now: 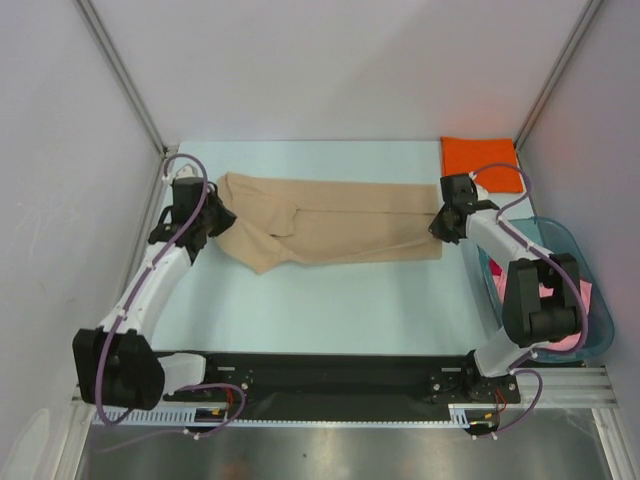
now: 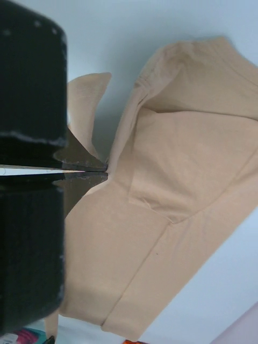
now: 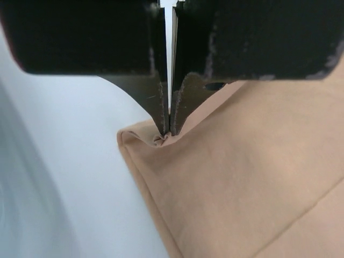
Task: Fold and stack the t-shirts
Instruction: Fold the tshirt
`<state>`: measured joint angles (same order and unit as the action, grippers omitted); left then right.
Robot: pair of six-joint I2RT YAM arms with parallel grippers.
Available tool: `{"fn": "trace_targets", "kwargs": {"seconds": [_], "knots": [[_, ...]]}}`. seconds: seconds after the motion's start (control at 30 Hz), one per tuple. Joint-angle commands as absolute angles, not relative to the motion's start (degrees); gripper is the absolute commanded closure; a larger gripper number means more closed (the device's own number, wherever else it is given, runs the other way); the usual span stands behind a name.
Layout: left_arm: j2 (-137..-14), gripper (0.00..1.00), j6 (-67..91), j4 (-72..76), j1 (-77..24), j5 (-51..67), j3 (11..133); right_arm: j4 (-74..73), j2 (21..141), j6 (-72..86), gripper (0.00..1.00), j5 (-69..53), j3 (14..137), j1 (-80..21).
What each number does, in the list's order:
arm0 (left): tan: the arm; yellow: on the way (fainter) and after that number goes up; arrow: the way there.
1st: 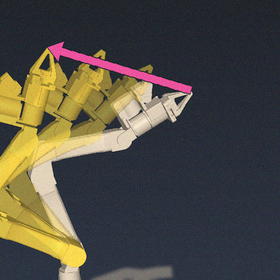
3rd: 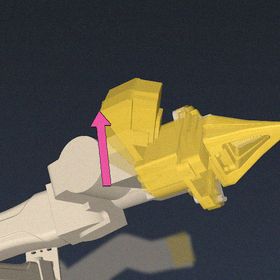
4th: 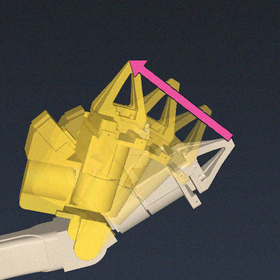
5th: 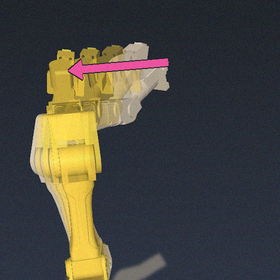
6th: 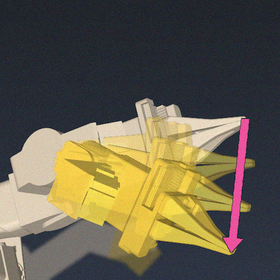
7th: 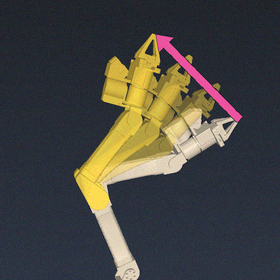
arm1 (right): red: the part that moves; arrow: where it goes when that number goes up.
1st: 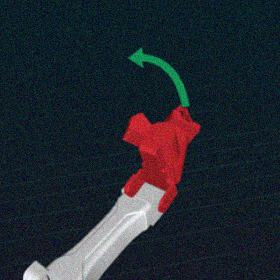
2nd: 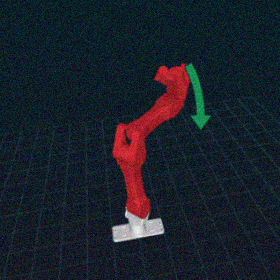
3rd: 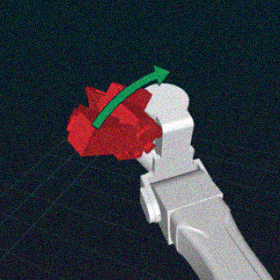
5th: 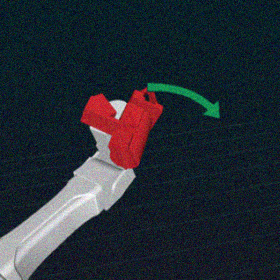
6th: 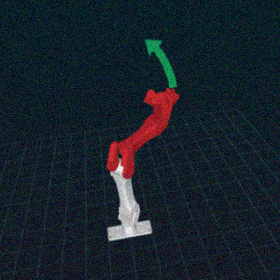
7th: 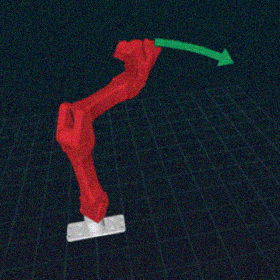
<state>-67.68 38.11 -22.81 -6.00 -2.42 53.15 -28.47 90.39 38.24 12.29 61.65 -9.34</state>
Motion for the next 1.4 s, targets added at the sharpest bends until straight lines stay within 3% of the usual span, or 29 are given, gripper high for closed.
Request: {"fn": "trace_targets", "kwargs": {"seconds": [0.0,0.4,1.37], "knots": [[-72.2,1.0,35.8,-18.1,-6.2,-3.3,60.8,-27.9,92.5,35.0,1.0,11.3,65.7,-8.1],[-89.6,1.0,35.9,-16.7,-4.6,-3.2,72.1,-26.9,103.0,32.3,1.0,7.9,75.1,-4.9],[-103.3,1.0,35.0,-16.9,-0.4,2.6,83.6,-26.0,110.1,31.8,1.0,5.9,79.2,-3.6]]}}
